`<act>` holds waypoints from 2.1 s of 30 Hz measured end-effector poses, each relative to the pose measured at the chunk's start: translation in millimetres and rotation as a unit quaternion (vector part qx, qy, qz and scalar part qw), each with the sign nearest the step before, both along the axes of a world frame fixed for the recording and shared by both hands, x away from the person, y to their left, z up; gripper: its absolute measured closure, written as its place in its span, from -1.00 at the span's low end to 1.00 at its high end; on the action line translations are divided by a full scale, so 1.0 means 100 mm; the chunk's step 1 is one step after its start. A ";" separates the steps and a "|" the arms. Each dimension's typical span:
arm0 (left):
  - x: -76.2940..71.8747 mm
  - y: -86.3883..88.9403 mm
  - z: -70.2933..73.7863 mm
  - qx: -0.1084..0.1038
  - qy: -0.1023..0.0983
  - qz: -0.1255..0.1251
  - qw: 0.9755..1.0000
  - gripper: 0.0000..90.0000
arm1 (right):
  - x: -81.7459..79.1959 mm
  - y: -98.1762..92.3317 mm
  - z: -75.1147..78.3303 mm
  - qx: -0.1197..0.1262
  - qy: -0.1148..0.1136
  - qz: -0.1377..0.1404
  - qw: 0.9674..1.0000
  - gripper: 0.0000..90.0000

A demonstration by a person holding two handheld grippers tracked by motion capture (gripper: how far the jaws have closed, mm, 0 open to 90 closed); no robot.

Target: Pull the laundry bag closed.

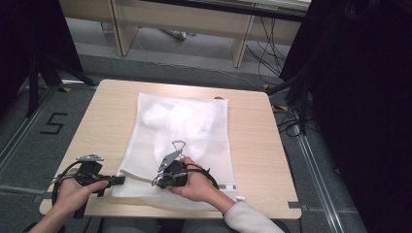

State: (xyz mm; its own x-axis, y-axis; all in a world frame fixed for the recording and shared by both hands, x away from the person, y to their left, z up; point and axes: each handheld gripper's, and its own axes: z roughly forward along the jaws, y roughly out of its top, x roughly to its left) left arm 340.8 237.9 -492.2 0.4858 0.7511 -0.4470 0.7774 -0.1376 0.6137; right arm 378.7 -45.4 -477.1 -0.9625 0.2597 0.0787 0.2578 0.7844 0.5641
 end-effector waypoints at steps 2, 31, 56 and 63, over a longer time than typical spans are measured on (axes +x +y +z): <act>0.00 0.00 0.00 0.000 0.000 0.000 1.000 0.90 | 0.00 0.00 0.01 0.000 0.001 -0.001 1.000 0.84; 0.00 0.00 0.00 0.008 -0.001 0.005 1.000 0.90 | -0.02 -0.25 0.04 0.002 -0.002 -0.006 1.000 0.84; 0.01 -0.01 0.00 0.004 -0.003 0.010 1.000 0.90 | -0.06 -0.39 0.08 0.001 -0.003 -0.017 1.000 0.84; 0.01 -0.01 0.00 0.008 -0.001 0.009 1.000 0.90 | -0.06 -0.42 0.08 0.004 -0.005 -0.017 1.000 0.84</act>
State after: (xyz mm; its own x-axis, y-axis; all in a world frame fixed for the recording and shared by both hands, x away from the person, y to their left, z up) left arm 341.5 237.1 -492.4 0.4741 0.7664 -0.4334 0.7780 -0.1342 0.6138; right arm 372.8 -87.9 -469.2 -0.9538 0.2917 0.0721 0.2790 0.7708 0.5727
